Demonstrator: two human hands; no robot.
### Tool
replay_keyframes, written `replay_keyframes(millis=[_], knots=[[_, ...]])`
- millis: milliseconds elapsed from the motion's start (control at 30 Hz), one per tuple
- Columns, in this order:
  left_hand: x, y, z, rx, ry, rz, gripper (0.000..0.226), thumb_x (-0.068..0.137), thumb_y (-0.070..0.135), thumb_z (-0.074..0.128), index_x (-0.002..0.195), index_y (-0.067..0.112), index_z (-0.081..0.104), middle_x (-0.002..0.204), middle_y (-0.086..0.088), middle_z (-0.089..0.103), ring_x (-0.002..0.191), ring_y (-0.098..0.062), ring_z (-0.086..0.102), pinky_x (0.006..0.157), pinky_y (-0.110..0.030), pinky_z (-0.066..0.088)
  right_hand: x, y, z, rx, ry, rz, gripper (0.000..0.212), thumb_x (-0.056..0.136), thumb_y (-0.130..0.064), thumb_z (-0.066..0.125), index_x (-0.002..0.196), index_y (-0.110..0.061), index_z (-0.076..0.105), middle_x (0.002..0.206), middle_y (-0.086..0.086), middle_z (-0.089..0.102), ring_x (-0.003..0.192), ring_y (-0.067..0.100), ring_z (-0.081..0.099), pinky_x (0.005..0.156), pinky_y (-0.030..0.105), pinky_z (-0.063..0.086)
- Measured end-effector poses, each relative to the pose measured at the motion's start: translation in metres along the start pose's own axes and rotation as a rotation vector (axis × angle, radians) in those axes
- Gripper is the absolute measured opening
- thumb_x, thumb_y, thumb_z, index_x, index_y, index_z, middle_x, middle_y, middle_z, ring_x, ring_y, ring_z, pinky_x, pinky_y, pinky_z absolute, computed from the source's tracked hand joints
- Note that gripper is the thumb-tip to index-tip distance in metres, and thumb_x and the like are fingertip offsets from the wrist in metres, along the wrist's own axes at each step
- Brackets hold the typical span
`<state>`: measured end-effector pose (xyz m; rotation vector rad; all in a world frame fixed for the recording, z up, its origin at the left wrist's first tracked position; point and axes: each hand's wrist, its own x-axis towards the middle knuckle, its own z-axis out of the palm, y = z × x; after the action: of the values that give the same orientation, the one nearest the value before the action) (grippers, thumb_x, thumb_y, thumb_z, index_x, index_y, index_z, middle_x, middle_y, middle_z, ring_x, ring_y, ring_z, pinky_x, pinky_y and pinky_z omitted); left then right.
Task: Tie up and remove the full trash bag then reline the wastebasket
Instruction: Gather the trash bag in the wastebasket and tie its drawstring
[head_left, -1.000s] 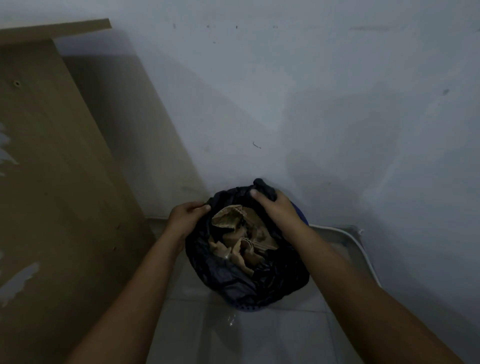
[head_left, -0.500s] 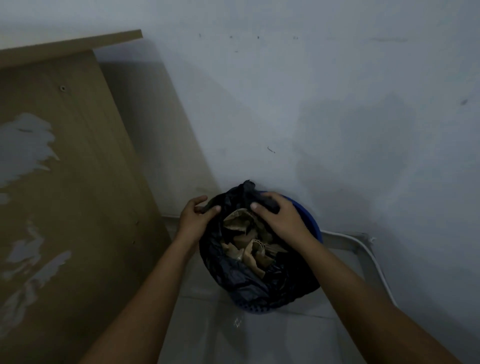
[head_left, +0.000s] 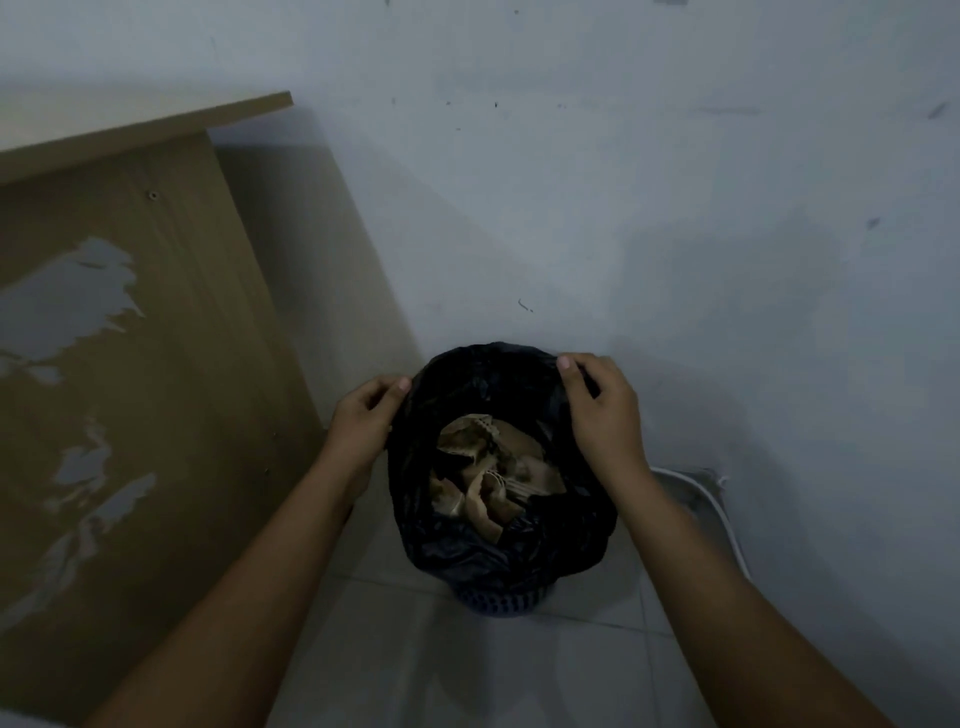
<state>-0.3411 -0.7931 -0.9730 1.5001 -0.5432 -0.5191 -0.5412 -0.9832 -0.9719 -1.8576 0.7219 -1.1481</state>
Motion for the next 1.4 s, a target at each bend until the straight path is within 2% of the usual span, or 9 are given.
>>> replay_keyframes(millis=[167,300,467,567,733,833,1000,1133,1400], knots=[[-0.011,0.028,0.004,-0.163,0.008,-0.017,0.019,0.100,0.025,0.070,0.118,0.019,0.075,0.101,0.007,0.079,0.095,-0.010,0.073,0.076,-0.022,0.054,0.003,-0.014,-0.012,-0.239,0.188,-0.102,0.029,0.110,-0.042,0.056,0.116,-0.023,0.077,0.113,-0.002,0.048,0.090,0.006,0.053,0.067,0.014,0.046],[-0.013,0.045,0.018,-0.047,-0.178,0.015,0.054,0.089,0.007,0.081,0.137,0.023,0.063,0.136,-0.001,0.068,0.126,-0.021,0.066,0.097,-0.033,0.056,0.015,-0.019,-0.005,-0.063,-0.015,0.032,0.026,0.109,-0.039,0.058,0.111,-0.021,0.077,0.102,-0.008,0.069,0.090,0.004,0.063,0.078,0.024,0.049],[0.003,0.036,0.029,0.886,-0.123,-0.108,0.111,0.073,0.068,0.083,0.161,0.035,0.025,0.165,-0.010,0.021,0.150,-0.038,0.030,0.119,-0.049,0.038,0.015,-0.014,-0.006,0.147,-0.304,0.170,0.036,0.109,-0.021,0.054,0.141,-0.029,0.068,0.124,-0.014,0.071,0.114,-0.006,0.064,0.097,0.014,0.050],[0.012,0.008,0.024,0.845,-0.168,-0.274,0.136,0.062,0.080,0.080,0.167,0.024,0.013,0.167,-0.016,0.026,0.146,-0.041,0.040,0.111,-0.047,0.045,-0.002,0.004,-0.018,0.172,-0.347,0.124,0.049,0.108,-0.007,0.042,0.147,-0.027,0.063,0.139,-0.014,0.066,0.123,-0.012,0.058,0.111,0.016,0.047],[0.005,-0.035,0.024,0.836,-0.014,-0.177,0.076,0.098,0.042,0.070,0.157,0.004,0.040,0.150,-0.022,0.054,0.130,-0.041,0.058,0.102,-0.046,0.052,-0.027,0.033,-0.058,-0.090,-0.317,0.175,0.056,0.108,-0.019,0.049,0.161,-0.032,0.037,0.158,-0.001,0.042,0.136,0.014,0.048,0.114,0.030,0.039],[-0.004,-0.041,0.022,0.818,0.073,-0.086,0.034,0.105,0.029,0.061,0.118,0.001,0.072,0.104,-0.022,0.075,0.090,-0.036,0.072,0.079,-0.042,0.056,-0.031,0.035,-0.080,-0.177,-0.491,0.494,0.073,0.106,-0.038,0.049,0.169,-0.026,0.015,0.166,0.011,0.038,0.142,0.031,0.050,0.114,0.038,0.042],[-0.032,-0.030,0.033,0.807,0.121,0.011,0.031,0.108,0.030,0.053,0.113,0.004,0.070,0.093,-0.014,0.069,0.085,-0.033,0.066,0.065,-0.035,0.045,-0.043,0.037,-0.106,-0.127,-0.671,0.783,0.088,0.093,-0.010,0.077,0.165,-0.019,0.026,0.120,0.019,0.069,0.090,0.029,0.072,0.071,0.037,0.060],[-0.047,-0.018,0.024,0.887,0.057,-0.109,0.048,0.097,0.047,0.068,0.126,0.011,0.058,0.114,-0.012,0.062,0.097,-0.034,0.065,0.074,-0.036,0.051,-0.045,0.029,-0.119,-0.373,-0.621,0.700,0.025,0.097,-0.026,0.077,0.088,-0.007,0.064,0.068,0.008,0.057,0.054,0.021,0.048,0.054,0.026,0.036],[-0.072,0.028,0.023,0.625,0.084,-0.063,0.049,0.112,0.038,0.043,0.141,0.003,0.060,0.134,-0.022,0.065,0.115,-0.036,0.064,0.088,-0.032,0.047,-0.032,-0.007,-0.120,-0.013,-0.123,0.306,0.041,0.111,-0.025,0.045,0.100,0.010,0.065,0.099,0.021,0.072,0.082,0.023,0.060,0.072,0.030,0.040]])
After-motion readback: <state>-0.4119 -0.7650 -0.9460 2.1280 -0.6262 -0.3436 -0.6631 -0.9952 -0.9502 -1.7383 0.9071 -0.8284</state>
